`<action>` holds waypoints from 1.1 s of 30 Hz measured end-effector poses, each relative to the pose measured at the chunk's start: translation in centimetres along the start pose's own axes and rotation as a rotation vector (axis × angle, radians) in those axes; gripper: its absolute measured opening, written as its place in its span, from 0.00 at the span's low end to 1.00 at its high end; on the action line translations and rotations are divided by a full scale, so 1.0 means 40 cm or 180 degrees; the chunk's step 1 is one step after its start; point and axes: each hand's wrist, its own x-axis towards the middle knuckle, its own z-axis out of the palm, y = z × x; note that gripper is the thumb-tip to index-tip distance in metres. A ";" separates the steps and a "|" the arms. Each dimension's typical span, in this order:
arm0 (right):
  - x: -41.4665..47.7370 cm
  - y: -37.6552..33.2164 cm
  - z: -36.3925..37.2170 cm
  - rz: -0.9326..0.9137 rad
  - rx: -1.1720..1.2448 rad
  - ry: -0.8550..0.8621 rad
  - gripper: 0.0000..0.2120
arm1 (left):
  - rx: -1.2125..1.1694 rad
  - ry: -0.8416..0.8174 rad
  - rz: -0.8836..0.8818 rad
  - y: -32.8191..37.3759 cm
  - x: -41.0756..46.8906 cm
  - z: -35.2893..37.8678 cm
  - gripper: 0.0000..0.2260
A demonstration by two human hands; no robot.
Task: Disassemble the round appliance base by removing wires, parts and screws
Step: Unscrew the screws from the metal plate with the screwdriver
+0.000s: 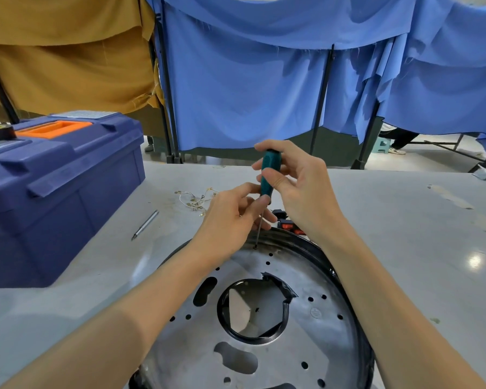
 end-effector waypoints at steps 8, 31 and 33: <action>0.001 -0.005 0.000 0.0001 0.0056 0.0091 0.19 | -0.0049 0.0155 -0.0021 -0.011 0.000 -0.005 0.11; -0.001 -0.004 0.004 0.0057 0.0054 0.0153 0.12 | -0.0127 0.0170 -0.0010 -0.014 0.001 -0.002 0.07; 0.001 -0.005 -0.002 0.0080 0.0058 0.0231 0.14 | -0.0182 0.0199 -0.0029 -0.012 -0.001 -0.003 0.10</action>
